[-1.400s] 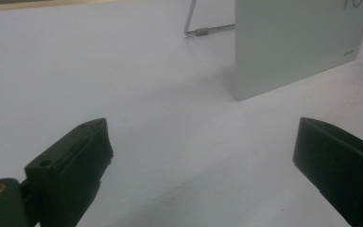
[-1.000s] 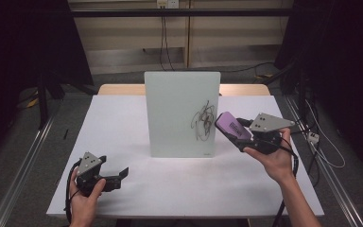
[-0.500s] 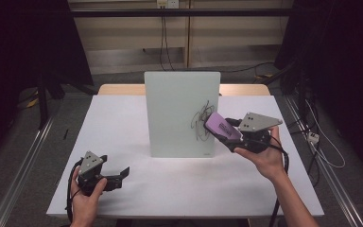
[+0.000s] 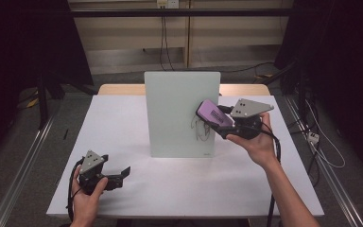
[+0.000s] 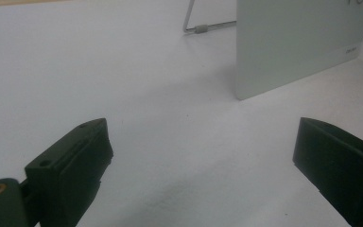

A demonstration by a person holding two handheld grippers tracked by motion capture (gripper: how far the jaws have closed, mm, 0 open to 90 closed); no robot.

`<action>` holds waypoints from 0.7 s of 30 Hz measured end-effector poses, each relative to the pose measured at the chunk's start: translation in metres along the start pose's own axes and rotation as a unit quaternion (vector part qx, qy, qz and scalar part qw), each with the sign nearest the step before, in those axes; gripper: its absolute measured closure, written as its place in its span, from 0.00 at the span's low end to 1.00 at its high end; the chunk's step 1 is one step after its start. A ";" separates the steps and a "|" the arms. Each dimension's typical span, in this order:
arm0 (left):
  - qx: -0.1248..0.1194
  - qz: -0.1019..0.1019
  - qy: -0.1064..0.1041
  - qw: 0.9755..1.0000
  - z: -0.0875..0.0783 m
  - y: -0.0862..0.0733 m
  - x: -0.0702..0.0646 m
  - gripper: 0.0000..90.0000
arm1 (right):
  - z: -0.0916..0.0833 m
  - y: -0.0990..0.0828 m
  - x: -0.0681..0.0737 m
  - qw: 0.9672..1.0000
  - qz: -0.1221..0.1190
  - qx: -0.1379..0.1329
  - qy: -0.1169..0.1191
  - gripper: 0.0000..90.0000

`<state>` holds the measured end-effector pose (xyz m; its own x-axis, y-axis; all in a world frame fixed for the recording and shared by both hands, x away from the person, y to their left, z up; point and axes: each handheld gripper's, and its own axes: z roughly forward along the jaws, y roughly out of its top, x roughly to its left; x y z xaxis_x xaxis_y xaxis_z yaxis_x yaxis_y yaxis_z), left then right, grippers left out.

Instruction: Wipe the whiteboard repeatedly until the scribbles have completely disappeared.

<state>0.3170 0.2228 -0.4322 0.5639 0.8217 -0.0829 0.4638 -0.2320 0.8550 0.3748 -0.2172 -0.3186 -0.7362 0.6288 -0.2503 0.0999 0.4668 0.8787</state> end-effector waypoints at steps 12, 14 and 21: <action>0.000 0.006 0.001 1.000 0.000 0.001 -0.002 0.06 | 0.015 0.014 -0.007 0.999 -0.033 0.023 -0.012 0.46; 0.001 0.006 0.001 1.000 0.001 0.001 -0.002 0.06 | 0.014 0.017 -0.007 0.999 -0.034 0.013 -0.017 0.46; 0.000 0.007 0.000 1.000 0.001 0.001 -0.002 0.06 | 0.013 0.029 -0.012 0.998 -0.046 0.013 -0.037 0.46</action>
<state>0.3169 0.2207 -0.4312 0.5702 0.8184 -0.0719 0.4559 -0.2424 0.8564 0.3954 -0.2031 -0.2960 -0.6913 0.6270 -0.3591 0.0532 0.5398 0.8401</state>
